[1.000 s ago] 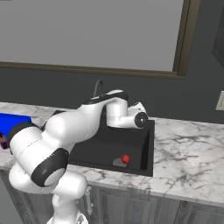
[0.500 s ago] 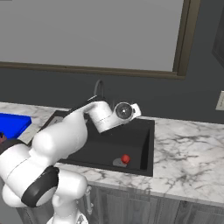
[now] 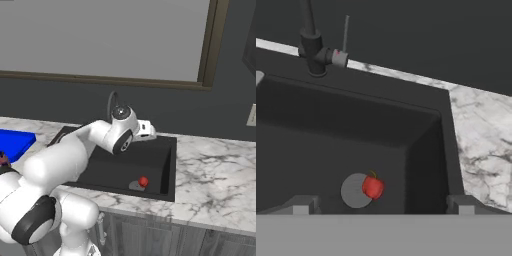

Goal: Pick up all produce items and place them in the sink. Turn on the sink faucet to wash them. Then turn the sink off and put them in the tray.

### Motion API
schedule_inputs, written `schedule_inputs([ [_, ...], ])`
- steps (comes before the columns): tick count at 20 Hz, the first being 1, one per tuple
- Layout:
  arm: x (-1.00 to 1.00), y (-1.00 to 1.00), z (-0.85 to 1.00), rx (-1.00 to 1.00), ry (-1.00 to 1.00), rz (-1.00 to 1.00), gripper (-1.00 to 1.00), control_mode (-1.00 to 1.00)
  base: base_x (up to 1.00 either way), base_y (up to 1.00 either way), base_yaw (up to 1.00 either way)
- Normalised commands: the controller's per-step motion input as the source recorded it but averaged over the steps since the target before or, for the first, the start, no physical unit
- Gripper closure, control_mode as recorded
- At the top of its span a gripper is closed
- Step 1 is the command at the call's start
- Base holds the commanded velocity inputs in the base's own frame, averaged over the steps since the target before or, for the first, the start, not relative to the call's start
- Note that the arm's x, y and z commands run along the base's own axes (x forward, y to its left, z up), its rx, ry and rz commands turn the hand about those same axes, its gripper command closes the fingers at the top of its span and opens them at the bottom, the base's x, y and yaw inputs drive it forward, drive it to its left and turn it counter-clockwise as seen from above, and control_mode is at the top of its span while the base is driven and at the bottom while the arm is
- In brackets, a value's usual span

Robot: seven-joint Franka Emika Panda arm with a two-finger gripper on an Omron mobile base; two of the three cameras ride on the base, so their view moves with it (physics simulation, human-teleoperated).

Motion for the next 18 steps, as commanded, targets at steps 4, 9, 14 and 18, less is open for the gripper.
schedule_inputs([
  [4,0.00,0.00,-0.14,0.00,0.01,0.00,-1.00,-1.00,0.00,0.00,0.00],
  [9,-0.01,0.00,-0.15,0.00,0.00,0.00,-1.00,-1.00,0.00,0.00,0.00],
  [14,-0.04,0.00,-0.23,0.00,0.06,-0.11,-1.00,-1.00,0.00,0.00,0.00],
  [18,-0.18,0.00,-0.14,0.01,0.11,-0.16,-1.00,-1.00,0.00,0.00,0.00],
])
